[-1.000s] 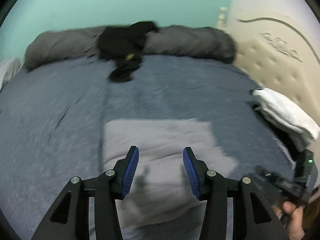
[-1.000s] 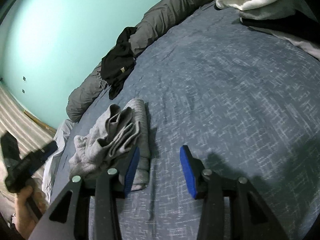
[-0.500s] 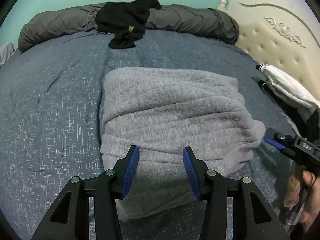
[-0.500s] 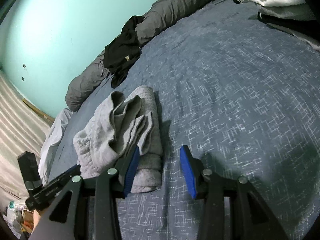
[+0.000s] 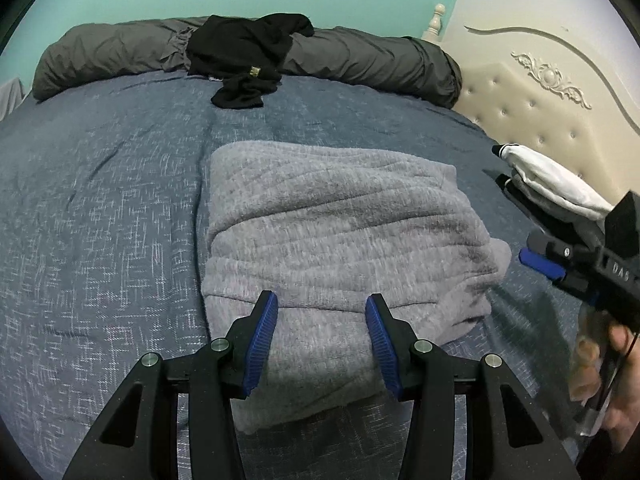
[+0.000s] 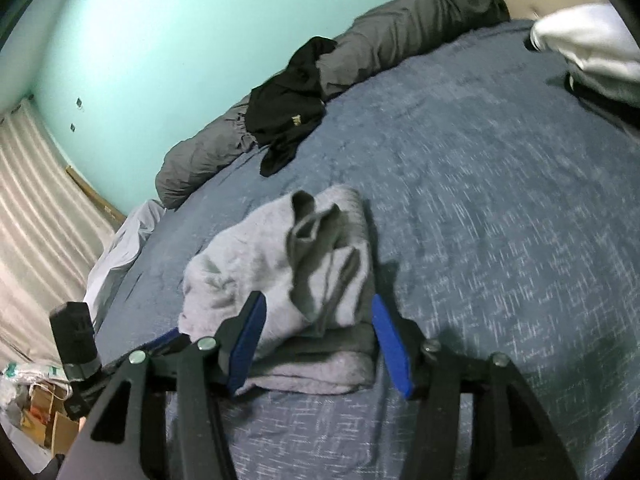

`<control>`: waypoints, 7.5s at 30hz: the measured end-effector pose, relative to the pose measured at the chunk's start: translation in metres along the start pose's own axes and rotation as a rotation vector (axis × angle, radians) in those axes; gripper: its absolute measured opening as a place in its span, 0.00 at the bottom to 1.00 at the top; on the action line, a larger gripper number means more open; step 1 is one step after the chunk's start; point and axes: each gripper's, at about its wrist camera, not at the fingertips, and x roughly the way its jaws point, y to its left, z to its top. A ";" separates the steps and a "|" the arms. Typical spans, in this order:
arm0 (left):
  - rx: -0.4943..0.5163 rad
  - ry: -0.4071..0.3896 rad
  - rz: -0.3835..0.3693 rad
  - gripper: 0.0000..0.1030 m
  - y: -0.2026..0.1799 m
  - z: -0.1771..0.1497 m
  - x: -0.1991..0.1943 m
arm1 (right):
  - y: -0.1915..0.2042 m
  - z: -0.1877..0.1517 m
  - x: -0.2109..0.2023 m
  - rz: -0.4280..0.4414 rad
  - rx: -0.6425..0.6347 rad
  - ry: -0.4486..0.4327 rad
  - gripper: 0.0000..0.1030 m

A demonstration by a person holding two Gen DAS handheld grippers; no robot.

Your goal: Fold clothes

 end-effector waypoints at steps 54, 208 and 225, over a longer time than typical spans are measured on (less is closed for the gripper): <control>-0.051 0.017 -0.069 0.49 0.007 -0.001 0.001 | 0.096 0.098 0.085 -0.195 -0.462 0.248 0.50; -0.160 -0.027 0.006 0.53 0.087 -0.037 -0.118 | 0.079 -0.083 0.008 -0.063 0.079 0.192 0.24; 0.055 0.140 -0.146 0.53 -0.049 -0.045 -0.047 | -0.049 -0.051 -0.098 -0.282 0.113 0.143 0.13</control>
